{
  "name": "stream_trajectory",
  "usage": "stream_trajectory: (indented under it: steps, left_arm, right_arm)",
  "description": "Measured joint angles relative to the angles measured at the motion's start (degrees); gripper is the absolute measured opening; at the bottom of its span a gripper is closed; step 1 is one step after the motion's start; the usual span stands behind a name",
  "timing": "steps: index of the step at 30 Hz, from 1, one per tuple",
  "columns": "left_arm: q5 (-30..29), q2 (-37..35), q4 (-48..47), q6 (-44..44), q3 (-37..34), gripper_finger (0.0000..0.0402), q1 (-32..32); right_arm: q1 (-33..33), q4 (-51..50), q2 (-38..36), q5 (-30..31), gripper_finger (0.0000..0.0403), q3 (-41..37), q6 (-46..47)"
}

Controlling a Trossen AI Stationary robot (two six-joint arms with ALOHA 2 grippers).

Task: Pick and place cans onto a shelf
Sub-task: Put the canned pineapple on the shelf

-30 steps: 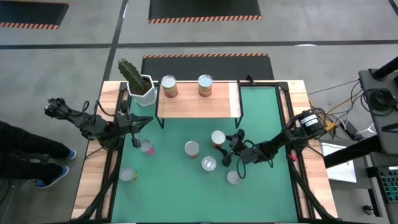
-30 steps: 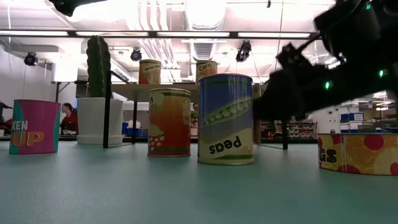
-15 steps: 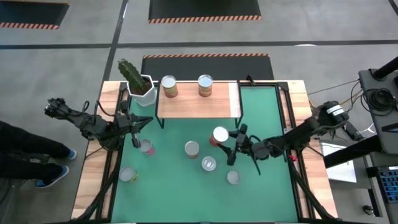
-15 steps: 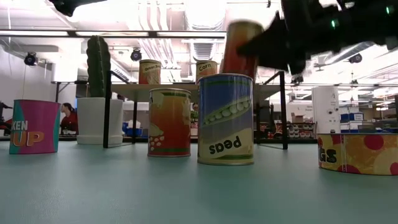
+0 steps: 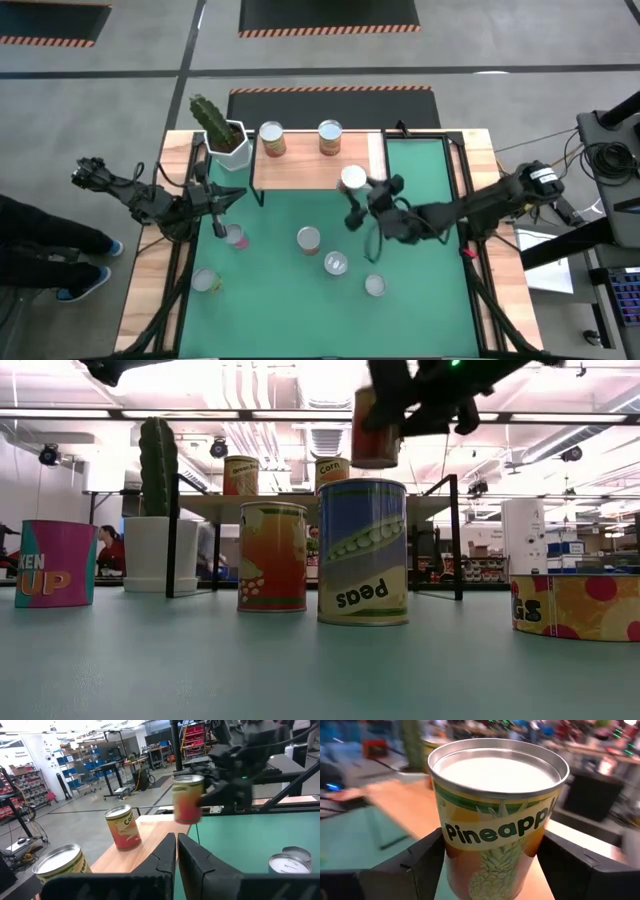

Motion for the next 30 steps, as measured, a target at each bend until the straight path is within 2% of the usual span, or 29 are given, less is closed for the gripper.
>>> stream_trajectory:
  steps: [3,6,19,30]
  left_arm:
    - [0.0,-0.03,0.02,0.0,0.0,0.0,-0.01]
    - [0.0,-0.02,0.02,0.0,0.0,0.0,0.01]
    - [0.0,0.0,0.02,-0.48,0.0,0.0,0.01]
    - [0.0,0.0,0.02,-0.48,0.0,0.0,-0.01]
  right_arm:
    - [-3.27,-10.06,0.13,0.56,0.027,2.87,6.55]
    - [-5.96,-13.1,0.15,0.58,0.027,3.49,10.62]
    - [-11.69,-12.26,2.7,1.98,0.027,2.11,13.75]
    - [-12.82,-11.98,3.37,1.93,0.027,2.11,15.03]
